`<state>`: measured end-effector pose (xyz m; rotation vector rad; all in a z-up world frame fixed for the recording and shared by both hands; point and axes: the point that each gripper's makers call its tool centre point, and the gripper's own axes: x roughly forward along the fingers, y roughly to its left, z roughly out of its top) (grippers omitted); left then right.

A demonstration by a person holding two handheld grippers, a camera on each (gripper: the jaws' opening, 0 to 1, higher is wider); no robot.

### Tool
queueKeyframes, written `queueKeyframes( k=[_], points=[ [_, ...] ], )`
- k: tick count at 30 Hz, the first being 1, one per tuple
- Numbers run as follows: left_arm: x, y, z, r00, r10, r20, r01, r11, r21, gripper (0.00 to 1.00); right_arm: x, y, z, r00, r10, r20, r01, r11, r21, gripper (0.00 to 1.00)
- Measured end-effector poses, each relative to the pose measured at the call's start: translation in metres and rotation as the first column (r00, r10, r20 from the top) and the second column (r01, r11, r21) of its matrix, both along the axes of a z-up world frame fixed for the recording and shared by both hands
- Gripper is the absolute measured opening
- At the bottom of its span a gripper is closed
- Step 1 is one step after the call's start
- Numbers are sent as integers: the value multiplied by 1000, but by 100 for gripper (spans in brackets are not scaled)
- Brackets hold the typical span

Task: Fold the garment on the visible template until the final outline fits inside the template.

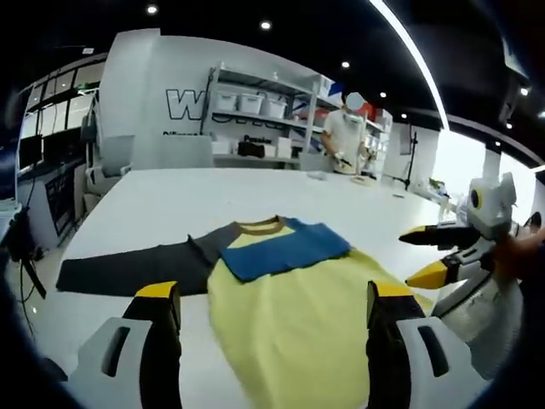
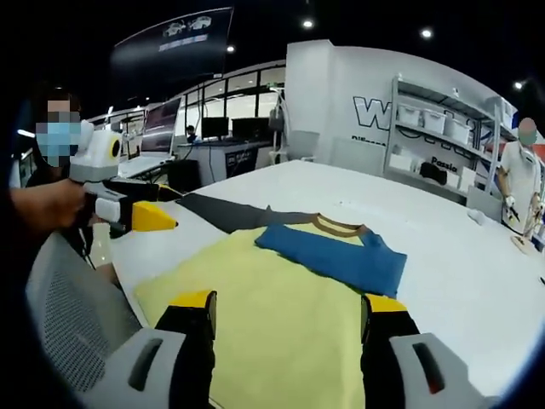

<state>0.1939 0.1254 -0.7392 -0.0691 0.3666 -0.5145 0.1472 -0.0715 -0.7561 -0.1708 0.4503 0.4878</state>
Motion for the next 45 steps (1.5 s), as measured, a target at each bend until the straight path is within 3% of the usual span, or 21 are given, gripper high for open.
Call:
queueKeyframes(
  k=[4, 7, 9, 14, 15, 16, 17, 19, 20, 21, 23, 24, 27, 29, 30, 32, 33, 34, 36, 45],
  points=[
    [17, 36, -2, 995, 104, -4, -104, 994, -40, 83, -1, 0, -1, 1000, 5, -2, -5, 1000, -3, 68],
    [37, 80, -8, 970, 240, -19, -241, 962, -130, 82, -1, -1, -2, 1000, 3, -7, -3, 1000, -5, 68],
    [50, 113, -19, 938, 341, -63, -347, 919, -187, 83, -1, -1, -3, 1000, 2, -10, -2, 1000, -7, 68],
    [70, 152, -37, 901, 429, -72, -434, 884, -171, 83, -2, -1, -5, 1000, 5, -15, -5, 1000, -16, 67],
    [77, 167, -47, 872, 479, -102, -490, 853, -179, 83, -1, -2, -6, 1000, 6, -18, -6, 1000, -19, 67],
    [81, 172, -49, 862, 496, -106, -507, 839, -197, 82, -1, -2, -7, 1000, 7, -19, -7, 1000, -22, 66],
    [85, 183, -56, 837, 531, -133, -547, 807, -223, 82, 0, -2, -9, 1000, 6, -24, -7, 1000, -27, 66],
    [93, 192, -63, 818, 549, -173, -575, 767, -284, 82, 1, -4, -10, 1000, 0, -29, -1, 1000, -30, 66],
    [101, 204, -68, 793, 582, -180, -608, 732, -307, 82, 1, -5, -11, 999, -3, -32, 2, 1000, -31, 66],
    [103, 207, -69, 789, 588, -181, -613, 727, -310, 81, 0, -6, -12, 999, -6, -36, 5, 999, -33, 66],
    [106, 214, -72, 763, 617, -190, -641, 690, -335, 81, -1, -7, -15, 999, -8, -46, 6, 999, -44, 66],
    [106, 217, -77, 740, 635, -221, -668, 659, -345, 81, -1, -7, -16, 999, -7, -51, 5, 999, -48, 66],
    [108, 224, -81, 704, 661, -260, -703, 597, -386, 78, -1, -7, -18, 998, -9, -57, 6, 998, -56, 65],
    [117, 230, -75, 715, 663, -222, -690, 615, -382, 78, -1, -7, -20, 998, -8, -61, 4, 998, -66, 65],
    [119, 232, -74, 709, 669, -221, -695, 612, -378, 78, -1, -7, -22, 998, -7, -64, 3, 998, -70, 65],
    [124, 237, -71, 695, 682, -227, -705, 587, -398, 78, -1, -7, -23, 997, -6, -72, 1, 997, -72, 65],
    [125, 242, -69, 674, 702, -229, -722, 560, -405, 78, -1, -7, -24, 997, -6, -73, 0, 997, -73, 65],
    [126, 244, -69, 672, 704, -229, -723, 558, -408, 78, -1, -7, -24, 997, -6, -73, 0, 997, -73, 65],
    [128, 249, -68, 656, 716, -239, -732, 526, -434, 76, 0, -6, -24, 997, -6, -71, 1, 997, -73, 64],
    [145, 252, -71, 656, 717, -236, -734, 532, -422, 68, 0, -8, -27, 997, -11, -81, 5, 997, -77, 61]
  ],
)
